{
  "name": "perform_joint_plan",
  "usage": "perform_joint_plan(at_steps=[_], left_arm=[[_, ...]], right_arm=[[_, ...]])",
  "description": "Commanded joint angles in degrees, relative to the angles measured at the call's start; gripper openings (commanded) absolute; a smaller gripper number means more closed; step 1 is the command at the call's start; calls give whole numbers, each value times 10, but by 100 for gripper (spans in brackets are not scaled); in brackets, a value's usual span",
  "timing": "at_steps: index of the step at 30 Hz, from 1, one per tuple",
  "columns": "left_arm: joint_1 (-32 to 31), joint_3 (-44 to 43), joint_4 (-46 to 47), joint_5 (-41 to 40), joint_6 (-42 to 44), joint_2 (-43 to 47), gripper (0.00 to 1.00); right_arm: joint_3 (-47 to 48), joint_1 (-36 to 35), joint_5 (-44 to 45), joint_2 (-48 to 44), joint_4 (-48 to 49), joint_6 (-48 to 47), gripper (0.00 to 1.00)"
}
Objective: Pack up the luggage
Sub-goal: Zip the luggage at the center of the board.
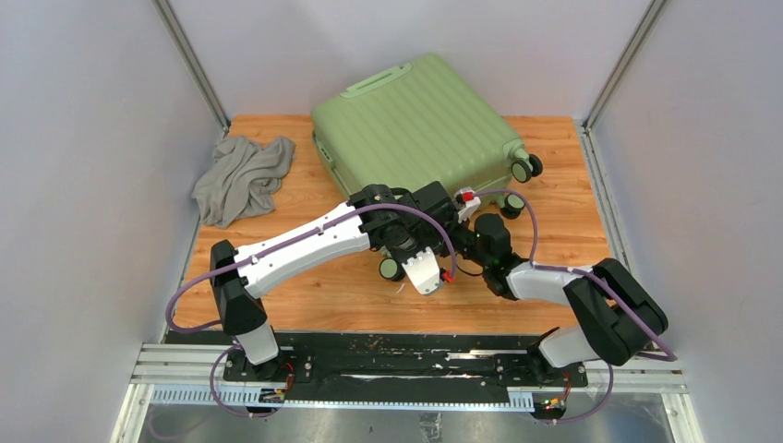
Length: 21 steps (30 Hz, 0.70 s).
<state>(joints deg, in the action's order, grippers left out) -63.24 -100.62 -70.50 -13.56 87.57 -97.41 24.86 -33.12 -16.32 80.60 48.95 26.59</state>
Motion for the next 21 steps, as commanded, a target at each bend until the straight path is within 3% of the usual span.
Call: perform_joint_plan(at_steps=[1,9,21], left_arm=[[-23,-59,79,-57,71,36,0],[-23,-55,79,-62,66,35,0],[-26,-73,79,-57,63,25,0]], right_arm=[[6,-4,18,-7,7,-5,16],[-14,-4,14,-34,13,-7,1],[-5,-43,-11,-30,21,-15,0]])
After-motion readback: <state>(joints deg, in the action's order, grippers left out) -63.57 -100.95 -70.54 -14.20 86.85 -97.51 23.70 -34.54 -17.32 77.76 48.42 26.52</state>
